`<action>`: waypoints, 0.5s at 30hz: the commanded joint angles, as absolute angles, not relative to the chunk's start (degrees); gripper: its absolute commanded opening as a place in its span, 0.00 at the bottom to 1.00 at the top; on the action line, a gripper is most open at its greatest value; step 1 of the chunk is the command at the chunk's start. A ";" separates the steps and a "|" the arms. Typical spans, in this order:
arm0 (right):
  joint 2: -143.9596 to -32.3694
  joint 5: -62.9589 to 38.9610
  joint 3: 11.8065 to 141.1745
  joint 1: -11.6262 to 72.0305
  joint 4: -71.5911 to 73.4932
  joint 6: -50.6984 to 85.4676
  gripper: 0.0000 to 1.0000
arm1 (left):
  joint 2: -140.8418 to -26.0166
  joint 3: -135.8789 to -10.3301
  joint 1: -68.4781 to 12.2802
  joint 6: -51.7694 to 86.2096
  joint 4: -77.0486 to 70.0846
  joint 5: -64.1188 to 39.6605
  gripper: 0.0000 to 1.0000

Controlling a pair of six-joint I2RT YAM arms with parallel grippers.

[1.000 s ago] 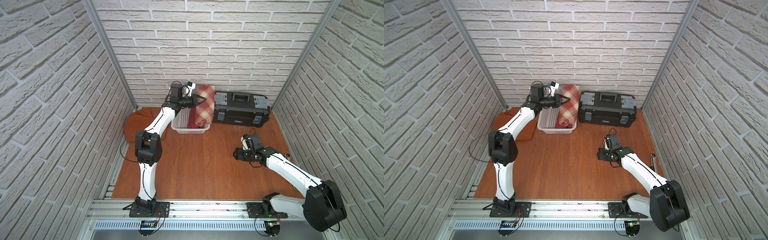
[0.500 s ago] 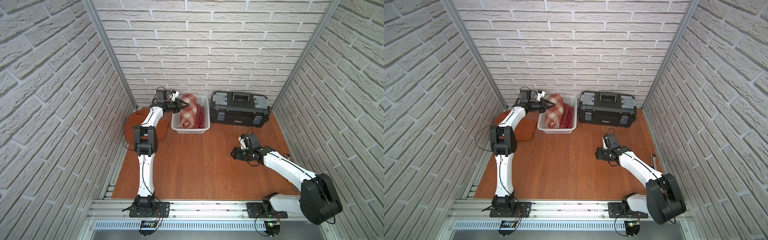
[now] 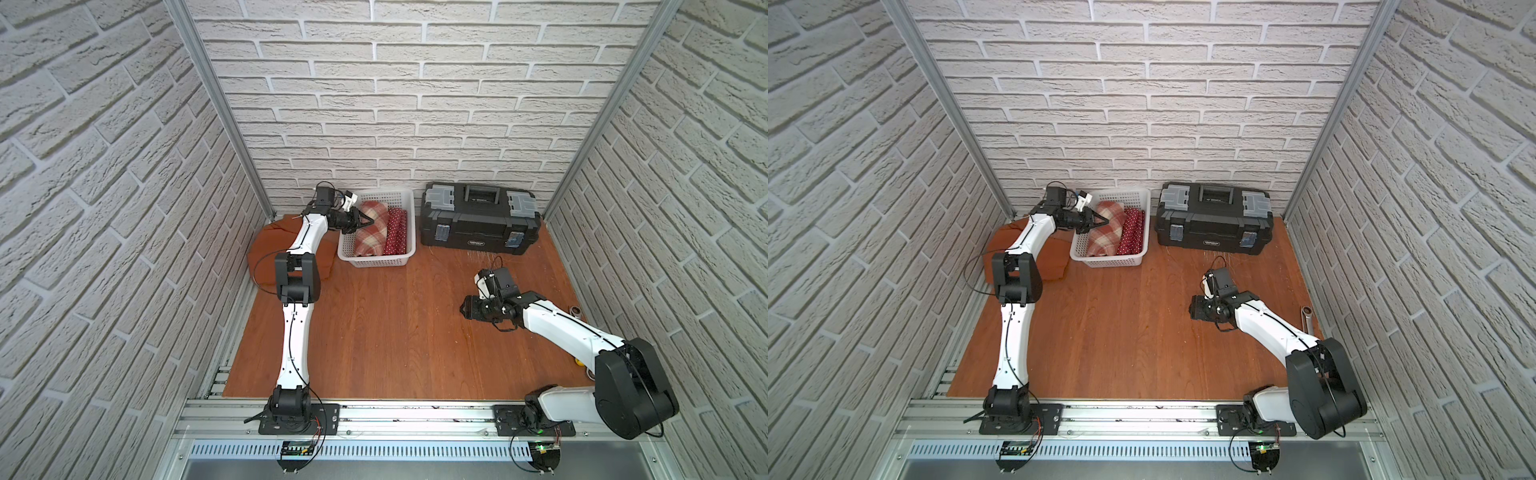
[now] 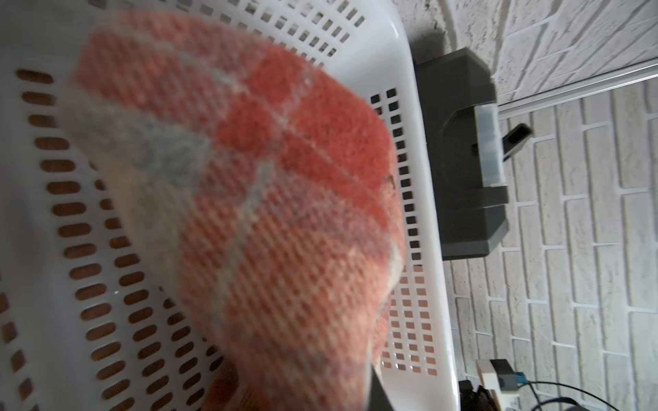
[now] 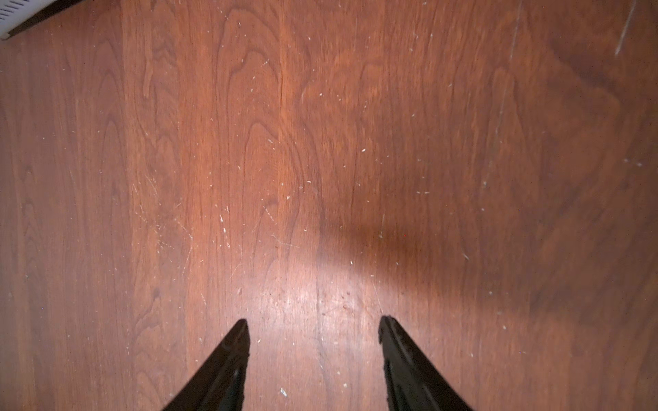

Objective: Roll up the skirts
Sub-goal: Place the skirt in the basket.

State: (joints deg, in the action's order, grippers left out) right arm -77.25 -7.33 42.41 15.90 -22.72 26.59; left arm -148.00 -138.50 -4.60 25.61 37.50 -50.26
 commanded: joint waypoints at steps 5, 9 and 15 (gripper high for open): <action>-77.07 -7.89 41.78 15.73 -19.96 26.59 0.59 | -144.49 -138.38 -10.00 15.04 50.19 -27.90 0.00; -76.93 -8.35 41.49 15.73 -19.69 26.54 0.59 | -142.31 -135.62 -12.78 14.57 49.37 -17.33 0.00; -76.90 -9.25 41.26 15.72 -19.32 26.19 0.59 | -144.82 -137.63 -15.27 9.42 50.09 -7.34 0.00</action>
State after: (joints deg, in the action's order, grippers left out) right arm -77.25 -8.16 41.82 15.90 -21.17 26.57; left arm -143.72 -137.62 -14.50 13.72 45.93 -15.62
